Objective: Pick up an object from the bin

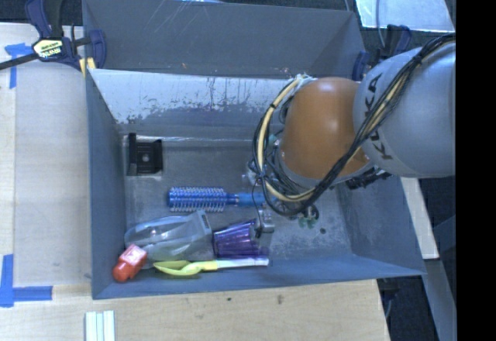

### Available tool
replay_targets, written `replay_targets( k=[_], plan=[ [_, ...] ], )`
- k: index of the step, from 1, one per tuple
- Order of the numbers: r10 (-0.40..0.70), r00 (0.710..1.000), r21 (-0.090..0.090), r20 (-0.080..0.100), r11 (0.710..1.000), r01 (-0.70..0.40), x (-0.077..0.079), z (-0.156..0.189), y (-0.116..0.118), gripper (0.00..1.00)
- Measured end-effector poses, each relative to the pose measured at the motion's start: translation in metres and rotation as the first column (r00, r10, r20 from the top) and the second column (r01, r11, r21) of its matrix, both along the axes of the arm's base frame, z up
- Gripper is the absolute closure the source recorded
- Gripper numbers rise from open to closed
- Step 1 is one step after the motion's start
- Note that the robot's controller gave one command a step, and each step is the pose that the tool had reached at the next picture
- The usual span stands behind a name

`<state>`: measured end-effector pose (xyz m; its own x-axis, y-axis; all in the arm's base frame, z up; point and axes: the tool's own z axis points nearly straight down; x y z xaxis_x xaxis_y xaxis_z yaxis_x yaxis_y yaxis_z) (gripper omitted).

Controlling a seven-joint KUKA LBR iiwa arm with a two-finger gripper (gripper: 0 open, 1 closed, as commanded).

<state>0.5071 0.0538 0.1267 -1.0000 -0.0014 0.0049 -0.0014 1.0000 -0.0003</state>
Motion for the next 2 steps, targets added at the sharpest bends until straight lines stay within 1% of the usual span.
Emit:
replay_targets(
  k=[1,2],
  plan=[
    [-0.001,1.0,0.001,0.008,1.0,0.001,0.002,0.005,0.0,0.0],
    [0.046,0.999,0.0,0.01,0.999,-0.046,0.021,-0.009,0.004,0.0]
  ],
)
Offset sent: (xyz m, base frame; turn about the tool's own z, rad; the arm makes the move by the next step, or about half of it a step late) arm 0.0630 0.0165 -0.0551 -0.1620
